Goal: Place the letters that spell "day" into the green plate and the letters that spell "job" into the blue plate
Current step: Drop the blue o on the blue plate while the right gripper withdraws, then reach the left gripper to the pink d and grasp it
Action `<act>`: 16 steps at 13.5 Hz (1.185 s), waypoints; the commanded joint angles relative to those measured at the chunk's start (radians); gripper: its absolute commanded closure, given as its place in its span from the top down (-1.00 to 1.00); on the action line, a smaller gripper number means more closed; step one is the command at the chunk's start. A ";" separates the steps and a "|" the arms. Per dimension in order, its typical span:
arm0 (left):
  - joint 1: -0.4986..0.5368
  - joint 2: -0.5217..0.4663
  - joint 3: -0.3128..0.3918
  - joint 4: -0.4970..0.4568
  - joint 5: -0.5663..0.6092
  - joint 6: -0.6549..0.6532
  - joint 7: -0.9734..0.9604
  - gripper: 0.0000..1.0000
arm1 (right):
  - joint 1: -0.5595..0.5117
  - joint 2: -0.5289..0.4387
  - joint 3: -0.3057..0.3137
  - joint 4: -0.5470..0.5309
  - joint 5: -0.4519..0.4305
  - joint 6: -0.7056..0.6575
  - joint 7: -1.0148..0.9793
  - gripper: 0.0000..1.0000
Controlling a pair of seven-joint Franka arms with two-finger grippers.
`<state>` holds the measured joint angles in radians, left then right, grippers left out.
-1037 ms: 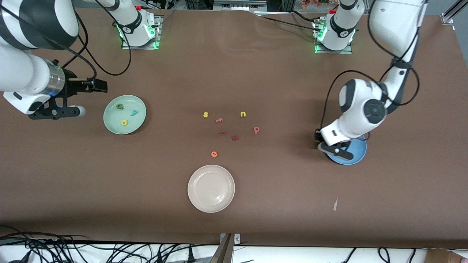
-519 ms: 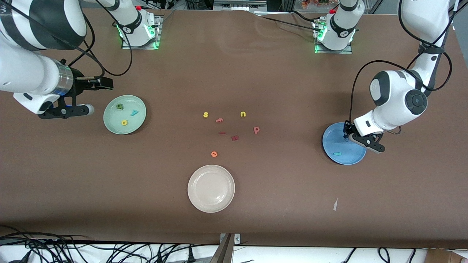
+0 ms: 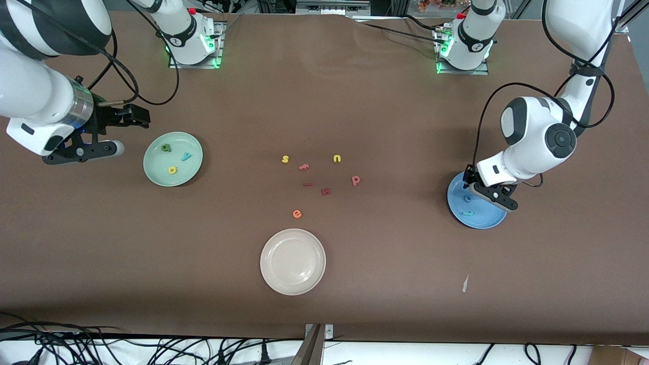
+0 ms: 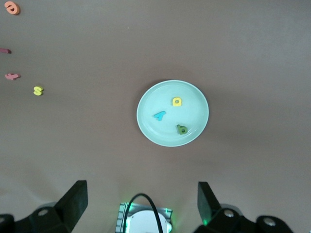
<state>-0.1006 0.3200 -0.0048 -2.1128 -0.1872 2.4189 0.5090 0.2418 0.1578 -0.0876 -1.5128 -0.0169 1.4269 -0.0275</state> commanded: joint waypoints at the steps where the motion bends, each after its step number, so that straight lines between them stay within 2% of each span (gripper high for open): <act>1: -0.080 0.049 -0.035 0.065 -0.154 0.011 -0.042 -0.09 | -0.110 -0.176 0.032 -0.249 -0.008 0.145 -0.015 1.00; 2: -0.134 0.077 -0.035 0.091 -0.208 0.014 -0.072 0.01 | -0.130 -0.176 0.032 -0.247 -0.008 0.156 -0.018 1.00; 4: -0.246 0.140 -0.034 0.164 -0.256 0.022 -0.137 0.02 | -0.154 -0.205 0.032 -0.224 -0.012 0.170 -0.002 1.00; 5: -0.289 0.161 -0.031 0.197 -0.256 0.028 -0.206 0.02 | -0.165 -0.233 0.031 -0.225 -0.008 0.212 -0.006 1.00; 8: -0.398 0.204 -0.029 0.241 -0.253 0.063 -0.432 0.02 | -0.177 -0.230 0.034 -0.219 -0.006 0.201 -0.009 1.00; 11: -0.456 0.263 -0.027 0.243 -0.253 0.164 -0.503 0.02 | -0.211 -0.219 0.037 -0.198 0.003 0.106 -0.012 1.00; 13: -0.478 0.295 -0.027 0.246 -0.252 0.199 -0.512 0.02 | -0.228 -0.140 0.045 -0.092 0.006 0.112 -0.015 1.00; 14: -0.485 0.303 -0.026 0.246 -0.252 0.200 -0.520 0.02 | -0.251 -0.111 0.069 -0.057 0.005 0.112 -0.018 1.00; 16: -0.499 0.306 -0.023 0.246 -0.250 0.201 -0.556 0.02 | -0.272 -0.115 0.109 -0.059 0.006 0.107 -0.032 1.00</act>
<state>-0.5724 0.6135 -0.0482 -1.8928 -0.4165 2.6164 -0.0189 0.0059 0.0116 -0.0283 -1.6259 -0.0172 1.5593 -0.0435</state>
